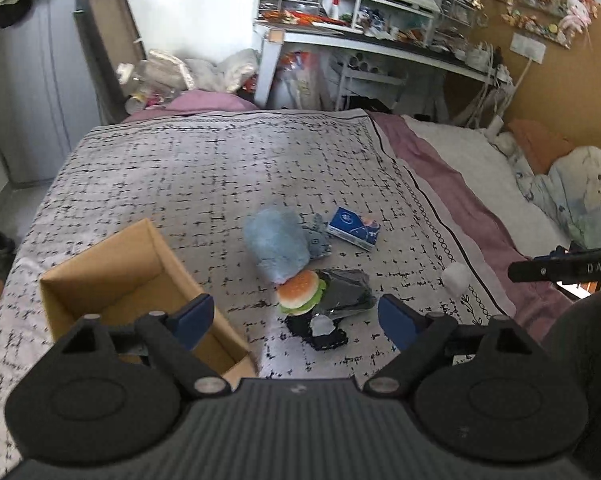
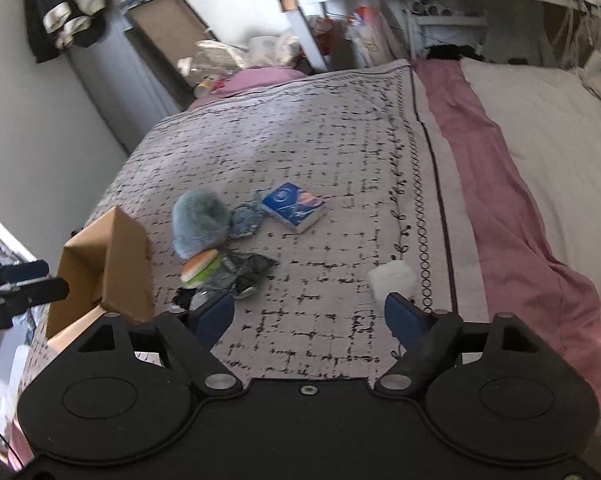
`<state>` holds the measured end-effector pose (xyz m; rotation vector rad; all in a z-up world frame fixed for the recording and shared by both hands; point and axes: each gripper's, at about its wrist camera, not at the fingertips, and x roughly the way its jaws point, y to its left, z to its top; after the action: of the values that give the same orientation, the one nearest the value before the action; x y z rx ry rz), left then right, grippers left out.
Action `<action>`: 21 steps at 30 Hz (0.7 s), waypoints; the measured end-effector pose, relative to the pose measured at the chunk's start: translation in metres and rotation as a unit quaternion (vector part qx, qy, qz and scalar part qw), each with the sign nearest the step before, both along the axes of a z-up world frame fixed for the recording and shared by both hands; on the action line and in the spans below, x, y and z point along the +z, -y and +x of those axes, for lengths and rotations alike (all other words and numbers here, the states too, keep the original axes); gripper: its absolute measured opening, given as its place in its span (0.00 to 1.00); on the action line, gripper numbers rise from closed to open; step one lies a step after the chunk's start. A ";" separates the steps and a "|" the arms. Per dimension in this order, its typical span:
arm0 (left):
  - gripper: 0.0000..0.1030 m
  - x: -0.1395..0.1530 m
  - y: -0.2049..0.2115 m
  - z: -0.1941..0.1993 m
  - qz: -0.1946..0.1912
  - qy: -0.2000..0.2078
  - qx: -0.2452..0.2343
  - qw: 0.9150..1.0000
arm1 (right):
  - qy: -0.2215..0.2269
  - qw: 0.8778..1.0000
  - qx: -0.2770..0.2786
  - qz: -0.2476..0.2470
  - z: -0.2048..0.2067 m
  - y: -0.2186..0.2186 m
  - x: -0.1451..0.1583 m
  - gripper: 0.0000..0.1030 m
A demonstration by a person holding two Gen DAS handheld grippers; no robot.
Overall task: Organize soft objects
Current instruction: 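Move left tool toward black plastic bag while right tool approaches white fluffy ball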
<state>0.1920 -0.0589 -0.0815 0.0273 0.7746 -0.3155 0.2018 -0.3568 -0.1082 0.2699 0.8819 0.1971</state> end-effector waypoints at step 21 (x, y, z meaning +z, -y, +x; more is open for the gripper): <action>0.70 -0.063 0.084 0.077 0.022 -0.044 -0.111 0.993 | -0.063 0.996 -0.065 0.007 0.048 0.032 -0.054 0.59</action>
<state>0.2692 -0.1429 -0.1447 0.1427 0.8686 -0.5133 0.2501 -0.3885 -0.1622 0.3556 0.9841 0.0660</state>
